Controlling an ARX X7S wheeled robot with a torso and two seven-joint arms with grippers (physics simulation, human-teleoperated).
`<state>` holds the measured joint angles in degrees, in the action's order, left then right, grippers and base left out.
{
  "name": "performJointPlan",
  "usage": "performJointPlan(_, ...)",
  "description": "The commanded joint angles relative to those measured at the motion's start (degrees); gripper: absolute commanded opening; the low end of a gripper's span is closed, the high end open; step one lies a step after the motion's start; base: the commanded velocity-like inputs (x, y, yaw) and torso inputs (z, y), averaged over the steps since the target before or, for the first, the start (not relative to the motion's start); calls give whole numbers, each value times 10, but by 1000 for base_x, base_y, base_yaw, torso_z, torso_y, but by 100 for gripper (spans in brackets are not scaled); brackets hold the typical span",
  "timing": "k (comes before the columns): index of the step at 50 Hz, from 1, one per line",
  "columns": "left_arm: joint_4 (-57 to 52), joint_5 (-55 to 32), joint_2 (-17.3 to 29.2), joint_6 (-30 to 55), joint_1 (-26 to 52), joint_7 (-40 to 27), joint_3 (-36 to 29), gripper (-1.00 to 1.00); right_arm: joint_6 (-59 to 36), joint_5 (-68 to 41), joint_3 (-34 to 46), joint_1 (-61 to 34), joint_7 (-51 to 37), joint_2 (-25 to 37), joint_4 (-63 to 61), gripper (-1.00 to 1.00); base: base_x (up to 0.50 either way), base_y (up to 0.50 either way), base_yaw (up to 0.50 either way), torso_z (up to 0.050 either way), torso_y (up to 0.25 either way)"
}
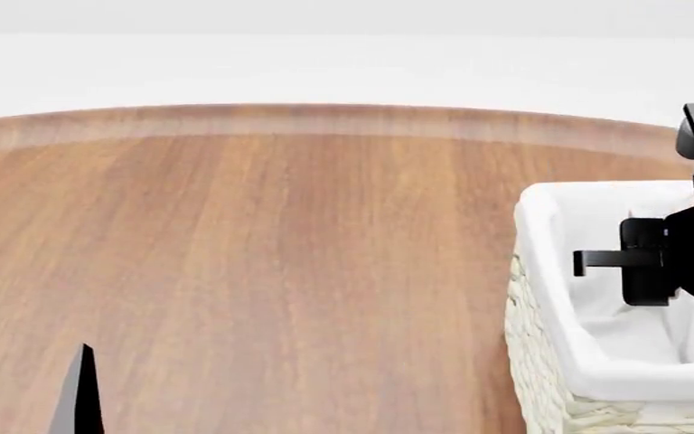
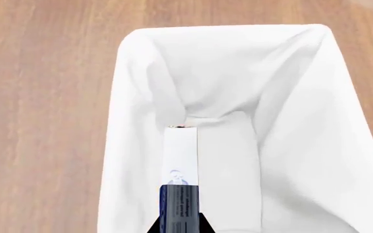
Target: Pick up the cream cheese box, and put it in the basket.
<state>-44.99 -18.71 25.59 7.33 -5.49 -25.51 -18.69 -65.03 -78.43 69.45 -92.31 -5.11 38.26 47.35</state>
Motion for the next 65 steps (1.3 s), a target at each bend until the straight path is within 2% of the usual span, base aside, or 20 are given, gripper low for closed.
performJointPlan(1,4,-1,1,-4,1,0,-1,100,7,13,0,3,18,-4,-4,-100,0,0,0,0,0)
performJointPlan(22,7,2,2,-6,2,-1,-7,100,24,29,11,16,34,-3,-6,-100,0,0,0,1,0)
performJointPlan(23,8,2,2,-8,2,-1,-7,100,25,30,11,17,32,-1,-9,100,0,0,0,0,0)
performJointPlan(44,-1,-3,7,-1,3,-7,-6,100,30,38,14,16,33,-2,-8,100,0,0,0,0,0)
performJointPlan(50,-2,-3,8,0,4,-9,-7,100,89,55,-4,-6,15,-11,1,100,0,0,0,0,0)
performJointPlan(53,-2,-3,8,0,4,-9,-7,100,109,91,14,-12,-14,-14,-10,100,0,0,0,0,0)
performJointPlan(55,-3,-3,9,0,4,-9,-8,100,136,74,-14,-12,-25,-12,-13,100,0,0,0,0,0)
performJointPlan(60,-1,-2,9,-1,5,-10,-8,100,161,69,-28,-2,-57,9,-72,100,0,0,0,0,0)
performJointPlan(65,1,-1,8,-4,4,-10,-10,100,243,43,-82,43,-133,44,-150,100,0,0,0,0,0)
